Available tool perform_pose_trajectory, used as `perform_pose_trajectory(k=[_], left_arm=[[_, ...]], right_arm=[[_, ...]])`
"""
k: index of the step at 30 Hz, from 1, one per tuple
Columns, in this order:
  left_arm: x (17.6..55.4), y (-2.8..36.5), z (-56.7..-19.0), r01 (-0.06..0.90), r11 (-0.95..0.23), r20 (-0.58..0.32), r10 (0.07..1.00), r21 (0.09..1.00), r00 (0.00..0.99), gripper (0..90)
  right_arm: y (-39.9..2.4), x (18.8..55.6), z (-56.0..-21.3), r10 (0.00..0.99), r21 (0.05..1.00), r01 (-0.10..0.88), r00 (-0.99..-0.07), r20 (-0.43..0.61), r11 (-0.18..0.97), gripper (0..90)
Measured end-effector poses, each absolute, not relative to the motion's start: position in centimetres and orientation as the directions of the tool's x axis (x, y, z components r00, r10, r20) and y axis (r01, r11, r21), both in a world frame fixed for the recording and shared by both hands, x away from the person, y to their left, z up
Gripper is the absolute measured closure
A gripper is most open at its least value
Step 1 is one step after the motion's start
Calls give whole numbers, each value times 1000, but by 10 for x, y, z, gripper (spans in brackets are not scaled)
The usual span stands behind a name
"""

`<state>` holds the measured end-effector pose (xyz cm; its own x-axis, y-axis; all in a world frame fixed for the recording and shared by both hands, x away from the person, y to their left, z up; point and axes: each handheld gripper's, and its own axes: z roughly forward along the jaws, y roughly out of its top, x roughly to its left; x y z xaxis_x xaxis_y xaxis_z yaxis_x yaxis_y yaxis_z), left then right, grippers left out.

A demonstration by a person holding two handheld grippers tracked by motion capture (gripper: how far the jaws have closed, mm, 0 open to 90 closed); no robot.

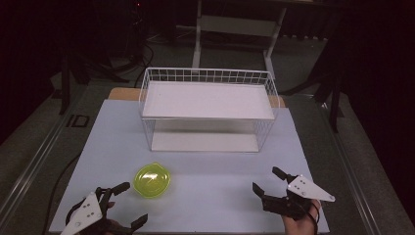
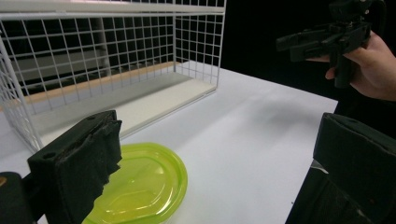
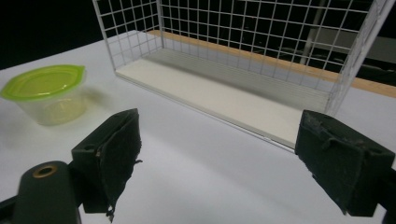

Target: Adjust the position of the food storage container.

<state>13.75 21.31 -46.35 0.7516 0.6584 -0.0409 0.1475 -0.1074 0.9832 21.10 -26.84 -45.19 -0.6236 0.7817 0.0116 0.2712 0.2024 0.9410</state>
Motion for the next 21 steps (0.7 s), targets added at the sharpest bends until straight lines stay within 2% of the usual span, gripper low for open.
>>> perform_pose_trajectory(k=[9,15,21], left_arm=[[129,212,-447,159,-94,-58,661,983,748,15],[137,229,-435,172,-12,-118,678,985,726,16],[143,238,-431,170,-40,-92,706,985,702,49]], right_arm=[[-267,208,-447,775,947,259,-632,17,191,143],[-266,205,-440,771,955,240,-636,19,174,143],[-263,206,-440,770,956,228,-638,3,185,144]])
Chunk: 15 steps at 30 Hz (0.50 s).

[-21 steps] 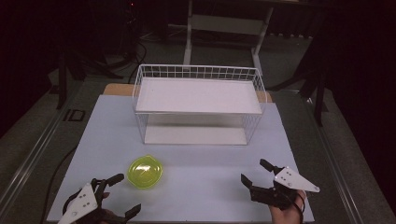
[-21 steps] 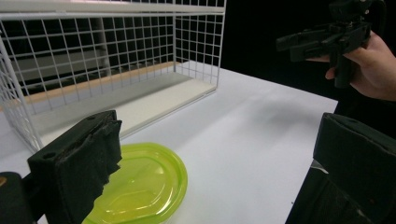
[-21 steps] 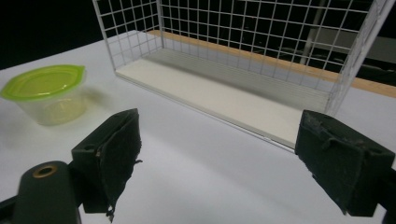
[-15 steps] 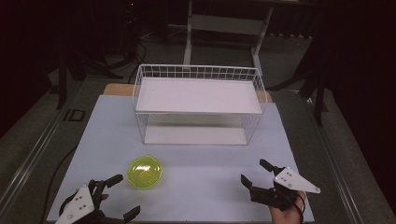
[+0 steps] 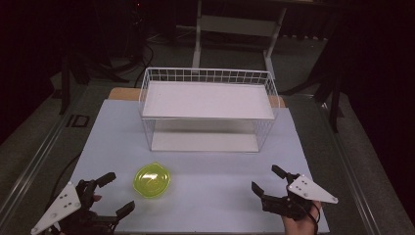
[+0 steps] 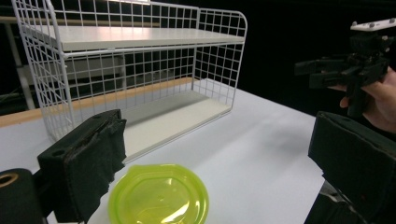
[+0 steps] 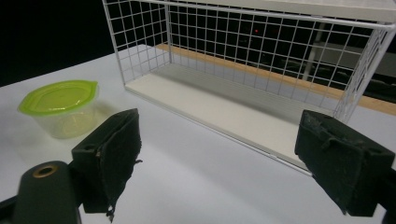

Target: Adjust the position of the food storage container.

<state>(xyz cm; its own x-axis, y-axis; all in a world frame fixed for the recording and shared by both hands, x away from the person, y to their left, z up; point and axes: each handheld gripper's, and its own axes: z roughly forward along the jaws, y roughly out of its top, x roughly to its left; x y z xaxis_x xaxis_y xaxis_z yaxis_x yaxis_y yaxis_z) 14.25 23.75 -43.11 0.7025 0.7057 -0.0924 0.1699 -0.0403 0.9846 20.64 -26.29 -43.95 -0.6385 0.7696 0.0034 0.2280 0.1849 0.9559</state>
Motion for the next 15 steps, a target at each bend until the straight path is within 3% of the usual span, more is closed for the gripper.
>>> perform_pose_trajectory(k=[4,15], left_arm=[[148,240,-431,172,-58,-78,718,983,691,52],[174,255,-449,231,-48,-111,771,972,628,203]], right_arm=[[-262,207,-440,766,955,233,-643,8,185,144],[-261,206,-439,757,956,228,-653,9,185,144]])
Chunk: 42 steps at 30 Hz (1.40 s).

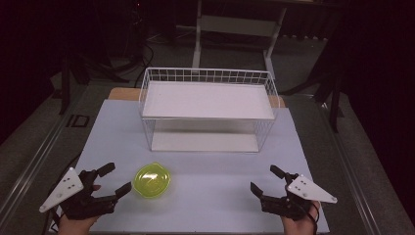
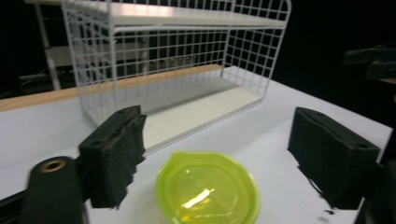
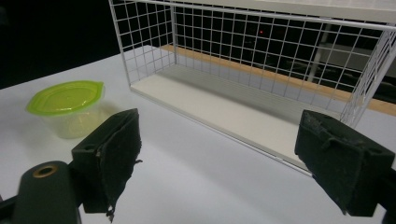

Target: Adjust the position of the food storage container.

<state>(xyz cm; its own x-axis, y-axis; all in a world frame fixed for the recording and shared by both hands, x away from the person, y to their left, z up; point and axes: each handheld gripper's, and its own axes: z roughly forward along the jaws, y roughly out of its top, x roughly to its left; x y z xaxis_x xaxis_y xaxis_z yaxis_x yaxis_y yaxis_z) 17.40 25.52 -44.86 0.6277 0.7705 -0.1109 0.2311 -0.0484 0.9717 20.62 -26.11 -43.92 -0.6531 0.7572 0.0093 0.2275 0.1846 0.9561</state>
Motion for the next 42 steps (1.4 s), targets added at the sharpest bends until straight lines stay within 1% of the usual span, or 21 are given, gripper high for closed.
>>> perform_pose_trajectory(k=[3,4,5,6,7,8,9,11,12,14,15,19,20,22,25,28,30,34,36,42], left_arm=[[176,258,-456,268,-50,-123,799,962,589,272],[176,259,-458,277,-49,-128,801,959,584,316],[176,259,-461,292,-63,-122,809,954,575,325],[176,258,-463,315,-83,-111,828,945,549,372],[176,258,-465,328,-80,-120,829,941,546,411],[177,258,-468,347,-78,-130,833,935,537,430],[178,258,-469,377,-73,-139,851,924,506,486],[178,258,-474,400,-73,-145,861,914,488,535],[179,257,-476,424,-83,-138,875,902,464,588],[180,257,-481,462,-85,-146,885,883,442,661],[181,255,-484,475,-101,-129,894,874,428,695],[186,252,-492,540,-146,-114,901,829,418,816],[187,252,-493,555,-146,-121,902,819,415,849],[190,251,-496,613,-133,-147,911,779,384,898],[190,246,-500,649,-165,-137,911,742,388,900],[190,242,-503,680,-153,-173,906,717,386,900],[190,239,-505,690,-161,-173,905,705,388,900],[193,235,-508,696,-174,-173,901,697,398,900],[197,230,-512,703,-170,-213,881,691,422,900],[208,218,-515,705,-171,-241,863,688,444,900]], right_arm=[[-261,206,-440,754,955,226,-657,6,189,143],[-260,206,-440,753,955,228,-658,7,191,144],[-260,206,-440,752,954,230,-659,8,192,144],[-260,206,-440,749,954,231,-662,10,191,144],[-260,206,-441,748,953,233,-664,12,192,144],[-259,206,-441,747,953,233,-665,11,193,144],[-259,206,-441,746,953,233,-666,12,193,144],[-259,207,-441,742,952,236,-670,14,196,144],[-259,207,-442,742,952,237,-670,14,195,144],[-258,207,-442,739,951,238,-673,14,198,144],[-258,207,-442,739,951,234,-674,9,202,144],[-259,207,-442,736,953,229,-677,8,199,144],[-259,207,-442,736,953,230,-677,10,199,144],[-258,207,-442,736,952,233,-677,11,200,144],[-258,207,-442,733,952,227,-680,7,203,144],[-258,207,-442,732,953,227,-681,8,201,144],[-258,207,-442,731,952,228,-682,8,203,144],[-258,206,-442,730,952,228,-684,8,203,144],[-258,206,-443,729,953,228,-685,9,202,144],[-258,206,-442,728,953,226,-686,7,203,145]])
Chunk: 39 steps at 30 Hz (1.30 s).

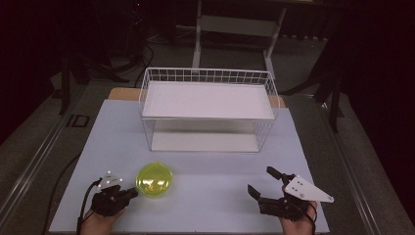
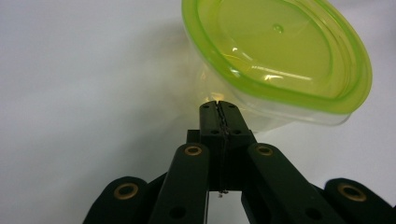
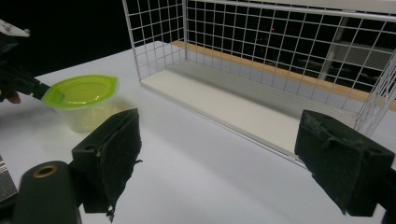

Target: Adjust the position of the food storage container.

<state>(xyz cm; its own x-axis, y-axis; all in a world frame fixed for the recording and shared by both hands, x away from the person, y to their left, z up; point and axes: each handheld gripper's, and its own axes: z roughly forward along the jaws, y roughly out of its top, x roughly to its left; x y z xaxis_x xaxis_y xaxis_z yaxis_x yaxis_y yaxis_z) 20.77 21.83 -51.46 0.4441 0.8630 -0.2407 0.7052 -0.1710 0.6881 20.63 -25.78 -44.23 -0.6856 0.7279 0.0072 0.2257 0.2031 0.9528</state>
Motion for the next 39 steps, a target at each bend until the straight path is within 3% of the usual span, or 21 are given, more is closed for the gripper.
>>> perform_pose_trajectory(k=[11,21,39], left_arm=[[233,197,-522,713,-170,-254,858,680,447,900],[228,196,-521,729,-104,-283,877,676,388,900],[274,155,-523,712,-139,-303,837,689,456,900]], right_arm=[[-259,205,-442,729,953,221,-685,2,205,145],[-258,205,-442,730,953,219,-683,-3,209,145],[-259,204,-443,725,953,217,-689,-6,214,145]])
